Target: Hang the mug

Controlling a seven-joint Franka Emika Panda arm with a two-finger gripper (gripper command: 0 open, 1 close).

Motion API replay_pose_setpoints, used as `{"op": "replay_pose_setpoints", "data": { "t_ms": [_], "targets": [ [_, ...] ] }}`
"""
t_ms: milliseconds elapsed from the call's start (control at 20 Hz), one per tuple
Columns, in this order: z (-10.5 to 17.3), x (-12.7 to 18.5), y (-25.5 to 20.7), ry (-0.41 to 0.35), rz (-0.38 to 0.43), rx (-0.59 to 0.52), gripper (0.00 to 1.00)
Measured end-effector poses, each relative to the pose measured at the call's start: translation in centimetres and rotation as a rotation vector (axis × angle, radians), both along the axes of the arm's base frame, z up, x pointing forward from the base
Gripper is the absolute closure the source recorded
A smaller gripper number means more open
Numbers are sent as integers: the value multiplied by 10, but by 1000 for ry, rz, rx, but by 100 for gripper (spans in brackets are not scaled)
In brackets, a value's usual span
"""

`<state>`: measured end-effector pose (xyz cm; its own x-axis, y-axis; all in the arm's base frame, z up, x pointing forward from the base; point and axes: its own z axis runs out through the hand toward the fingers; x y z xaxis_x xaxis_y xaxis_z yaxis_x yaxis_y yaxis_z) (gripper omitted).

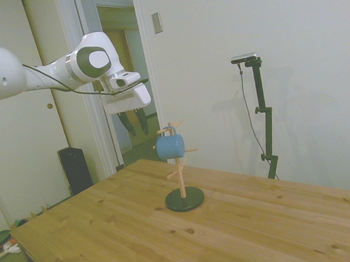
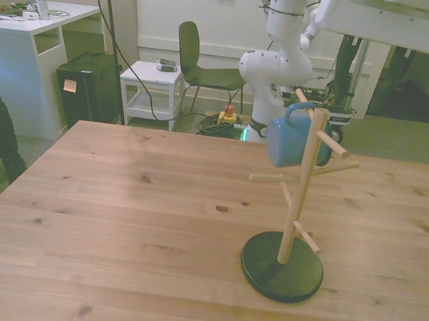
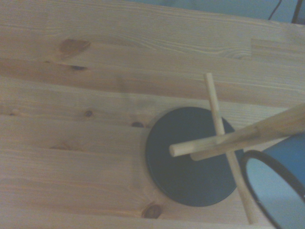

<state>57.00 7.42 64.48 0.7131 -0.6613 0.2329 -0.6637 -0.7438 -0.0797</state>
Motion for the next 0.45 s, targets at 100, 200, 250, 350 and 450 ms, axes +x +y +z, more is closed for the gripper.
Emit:
{"op": "replay_pose_setpoints", "data": {
  "t_ms": [100, 200, 250, 350, 450],
  "targets": [
    [-1, -23, 13, -13, 24, 7, 0],
    [-3, -50, 25, -17, 38, 28, 0],
    [-6, -62, 26, -18, 34, 42, 0],
    [-23, -79, 17, -16, 6, 78, 0],
    [-58, -86, -3, 5, -38, 119, 0]
  ]
}}
